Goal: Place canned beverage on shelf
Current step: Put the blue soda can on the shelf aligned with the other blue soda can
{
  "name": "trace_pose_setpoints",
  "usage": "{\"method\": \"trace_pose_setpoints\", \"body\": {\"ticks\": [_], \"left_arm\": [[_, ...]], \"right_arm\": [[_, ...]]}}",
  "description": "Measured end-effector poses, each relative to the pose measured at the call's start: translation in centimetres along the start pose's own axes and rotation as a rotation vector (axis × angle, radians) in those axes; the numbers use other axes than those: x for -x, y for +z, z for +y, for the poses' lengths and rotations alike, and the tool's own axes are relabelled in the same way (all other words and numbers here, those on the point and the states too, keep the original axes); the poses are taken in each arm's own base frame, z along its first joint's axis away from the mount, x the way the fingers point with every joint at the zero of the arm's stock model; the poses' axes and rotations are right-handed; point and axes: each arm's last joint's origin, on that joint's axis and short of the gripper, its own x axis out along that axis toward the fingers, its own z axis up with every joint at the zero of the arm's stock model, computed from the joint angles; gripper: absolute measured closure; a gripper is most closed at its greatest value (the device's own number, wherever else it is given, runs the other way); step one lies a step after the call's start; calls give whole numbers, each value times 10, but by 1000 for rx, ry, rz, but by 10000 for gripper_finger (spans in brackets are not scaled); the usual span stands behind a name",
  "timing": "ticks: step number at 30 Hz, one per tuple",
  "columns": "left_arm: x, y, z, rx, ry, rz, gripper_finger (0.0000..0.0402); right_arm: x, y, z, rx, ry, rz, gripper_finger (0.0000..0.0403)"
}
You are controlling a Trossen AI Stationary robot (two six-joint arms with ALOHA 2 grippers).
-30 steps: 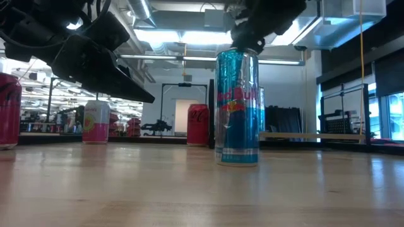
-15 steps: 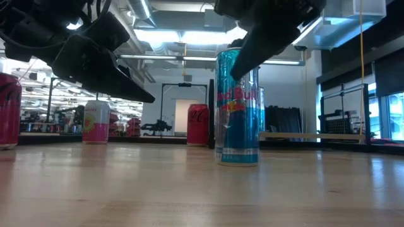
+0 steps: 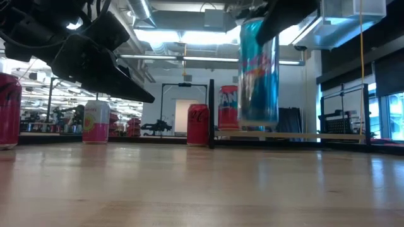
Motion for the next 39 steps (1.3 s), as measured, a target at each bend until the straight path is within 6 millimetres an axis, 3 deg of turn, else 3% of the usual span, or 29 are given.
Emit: {"method": "trace_pose_setpoints", "body": {"ticks": [8,17,21,27,39], "left_arm": [[0,0,0,0,-1,1,115],[0,0,0,-1,-1,3,115],[0,0,0,-6,-1,2,115],[0,0,0,-6,0,0,115],[0,-1,0,-8,1,6,115]], "right_arm": [[61,-16,-50,-22,-135,-1,203],[89,-57,-137,-106,-202,-11,203],[92,-73,-174,-156,-195,-56,203],[85,-92,-205,-205,-165,-43,203],[69,-101,-223,-194,-168,-13,203]]}}
